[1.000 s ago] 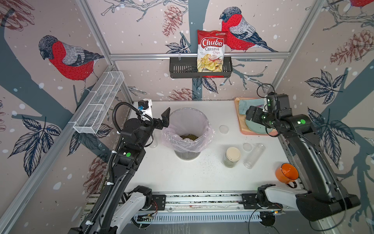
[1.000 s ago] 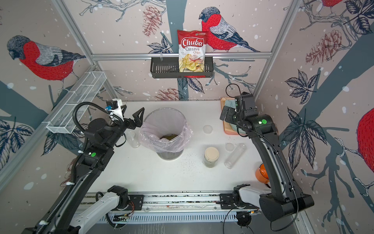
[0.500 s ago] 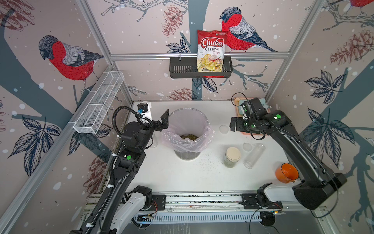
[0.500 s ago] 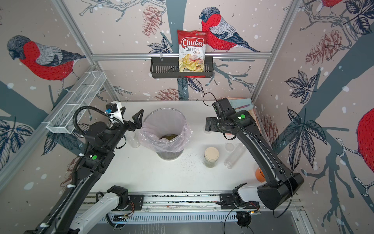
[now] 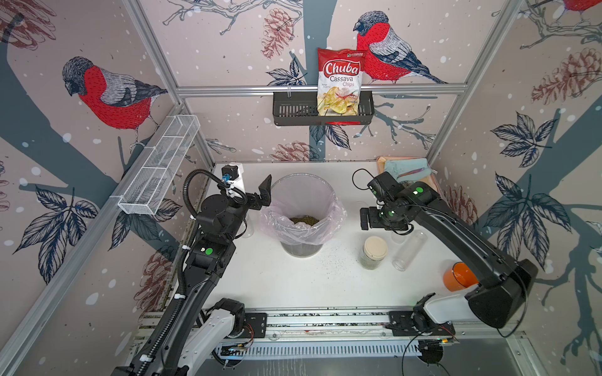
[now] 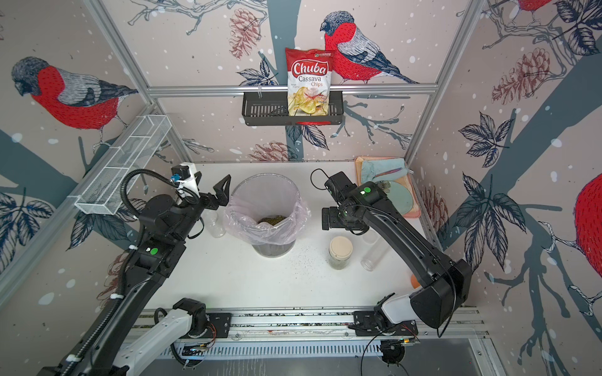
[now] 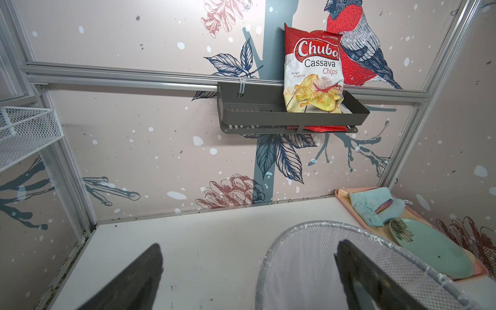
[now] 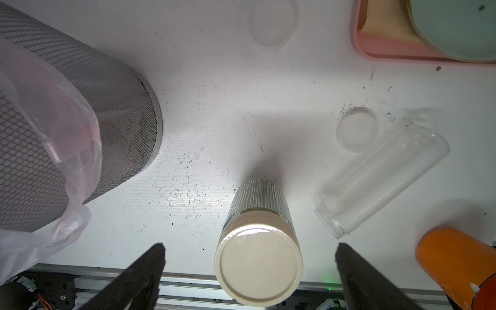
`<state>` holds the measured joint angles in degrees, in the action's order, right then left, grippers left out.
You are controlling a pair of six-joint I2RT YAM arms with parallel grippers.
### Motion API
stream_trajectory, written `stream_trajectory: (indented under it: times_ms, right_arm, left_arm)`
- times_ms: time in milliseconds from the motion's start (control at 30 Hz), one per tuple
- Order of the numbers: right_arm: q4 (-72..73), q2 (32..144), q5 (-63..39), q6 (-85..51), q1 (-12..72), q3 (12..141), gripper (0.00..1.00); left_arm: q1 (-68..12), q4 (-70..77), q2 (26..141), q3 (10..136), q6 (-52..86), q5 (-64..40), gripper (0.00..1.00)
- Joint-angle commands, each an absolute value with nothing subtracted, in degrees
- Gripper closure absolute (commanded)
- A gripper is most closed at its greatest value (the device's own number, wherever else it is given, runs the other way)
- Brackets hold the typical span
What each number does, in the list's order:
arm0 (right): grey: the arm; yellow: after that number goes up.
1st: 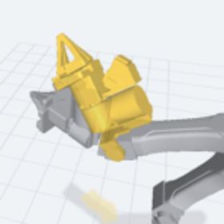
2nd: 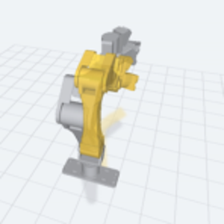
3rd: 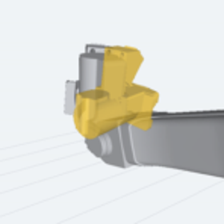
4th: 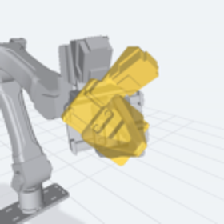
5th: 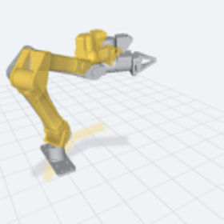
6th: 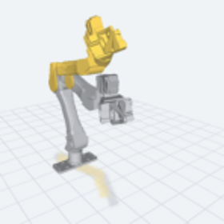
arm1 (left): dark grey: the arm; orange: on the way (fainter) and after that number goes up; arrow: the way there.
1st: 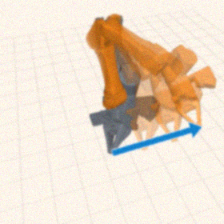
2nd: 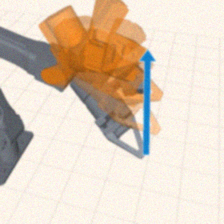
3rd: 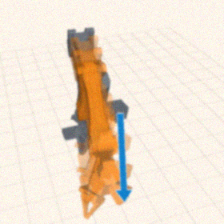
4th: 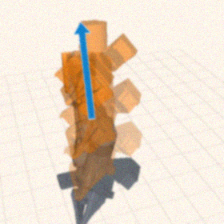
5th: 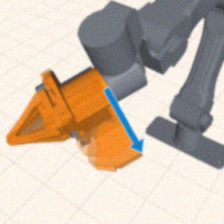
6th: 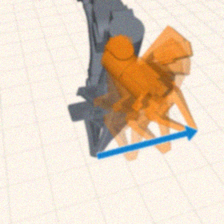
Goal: Empty moldy mung beans from jars
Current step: Pick up the jar from the center of the board.
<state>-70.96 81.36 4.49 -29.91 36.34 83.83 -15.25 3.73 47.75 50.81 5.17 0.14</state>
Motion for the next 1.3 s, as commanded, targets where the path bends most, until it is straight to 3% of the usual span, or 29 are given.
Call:
stream_trajectory:
  times_ms: [0,1267]
  right_arm:
    - [-71.98,81.46,4.77,-30.21,36.47,83.38,0.0]
    - [-66.12,81.44,3.28,-32.7,40.51,66.92,0.01]
  left_arm:
    - [-15.29,6.45,47.57,50.87,5.32,0.87,0.02]
    - [-15.22,5.65,45.88,50.19,3.85,5.0,0.02]
